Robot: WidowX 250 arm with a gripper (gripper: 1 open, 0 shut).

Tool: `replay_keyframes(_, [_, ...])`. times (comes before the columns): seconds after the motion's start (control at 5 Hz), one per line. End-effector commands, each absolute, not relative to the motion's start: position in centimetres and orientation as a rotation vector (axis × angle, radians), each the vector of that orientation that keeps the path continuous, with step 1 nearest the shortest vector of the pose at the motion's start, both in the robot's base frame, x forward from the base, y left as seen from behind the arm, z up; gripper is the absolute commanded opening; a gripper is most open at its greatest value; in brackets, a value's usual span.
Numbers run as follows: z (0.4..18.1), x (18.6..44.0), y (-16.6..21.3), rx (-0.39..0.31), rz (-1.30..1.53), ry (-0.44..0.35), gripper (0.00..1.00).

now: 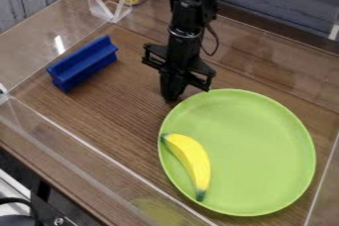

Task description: Put the blue object in the green plate

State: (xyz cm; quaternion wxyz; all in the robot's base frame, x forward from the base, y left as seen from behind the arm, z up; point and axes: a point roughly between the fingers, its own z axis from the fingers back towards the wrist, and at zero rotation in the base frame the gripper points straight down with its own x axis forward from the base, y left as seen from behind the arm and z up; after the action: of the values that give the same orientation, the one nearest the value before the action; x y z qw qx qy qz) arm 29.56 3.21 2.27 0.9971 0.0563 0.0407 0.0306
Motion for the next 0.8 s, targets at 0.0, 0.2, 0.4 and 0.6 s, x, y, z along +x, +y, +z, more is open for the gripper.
replay_keyframes(0.0, [6.2,30.7,3.6,0.124,0.06,-0.02,0.0])
replay_keyframes(0.2, [10.4,30.1,5.1,0.136,0.006,-0.039,0.0])
replay_keyframes(0.4, [14.5,29.2,7.1,0.141,-0.042,-0.059,0.0])
replay_keyframes(0.6, [15.1,27.3,9.5,0.148,-0.077,-0.082,1.0])
